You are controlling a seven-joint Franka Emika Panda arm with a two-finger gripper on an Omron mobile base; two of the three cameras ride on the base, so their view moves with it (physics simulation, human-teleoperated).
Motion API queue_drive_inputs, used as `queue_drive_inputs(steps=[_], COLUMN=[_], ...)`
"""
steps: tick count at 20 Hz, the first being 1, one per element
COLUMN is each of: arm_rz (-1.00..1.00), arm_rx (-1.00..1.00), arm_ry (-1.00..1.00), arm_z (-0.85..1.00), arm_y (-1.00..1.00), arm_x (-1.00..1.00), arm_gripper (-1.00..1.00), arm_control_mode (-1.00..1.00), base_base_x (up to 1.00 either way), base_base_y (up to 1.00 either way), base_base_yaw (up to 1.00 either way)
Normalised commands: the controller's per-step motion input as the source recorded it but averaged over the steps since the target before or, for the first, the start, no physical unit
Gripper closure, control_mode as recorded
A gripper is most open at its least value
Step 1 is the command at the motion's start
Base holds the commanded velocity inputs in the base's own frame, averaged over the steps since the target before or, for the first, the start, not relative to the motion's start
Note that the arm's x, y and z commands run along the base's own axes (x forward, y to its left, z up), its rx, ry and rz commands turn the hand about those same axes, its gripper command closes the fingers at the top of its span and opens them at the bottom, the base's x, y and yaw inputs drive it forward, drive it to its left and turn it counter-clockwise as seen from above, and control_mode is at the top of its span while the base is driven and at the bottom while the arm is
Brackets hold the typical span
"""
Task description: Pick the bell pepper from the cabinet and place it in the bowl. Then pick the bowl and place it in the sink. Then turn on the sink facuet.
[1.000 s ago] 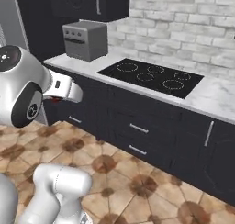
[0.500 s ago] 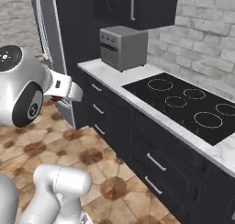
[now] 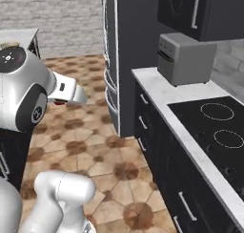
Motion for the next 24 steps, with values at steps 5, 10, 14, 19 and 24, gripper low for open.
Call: queue_drive_inputs(steps=[5, 10, 14, 19, 24], arm_rz=[0.0, 0.0, 0.0, 0.0, 0.0], arm_rx=[0.0, 0.0, 0.0, 0.0, 0.0], arm_ry=[0.0, 0.0, 0.0, 0.0, 0.0], arm_z=[0.0, 0.0, 0.0, 0.0, 0.0], arm_y=[0.0, 0.0, 0.0, 0.0, 0.0], arm_x=[0.0, 0.0, 0.0, 0.0, 0.0], arm_gripper=[1.0, 1.0, 1.0, 1.0, 1.0], arm_control_mode=[1.0, 1.0, 1.0, 1.0, 1.0], base_base_x=[0.81, 1.0, 1.0, 1.0, 1.0], base_base_y=[0.0, 0.0, -0.27, -0.46, -0.28], base_base_yaw=[0.51, 0.35, 0.34, 0.34, 0.25])
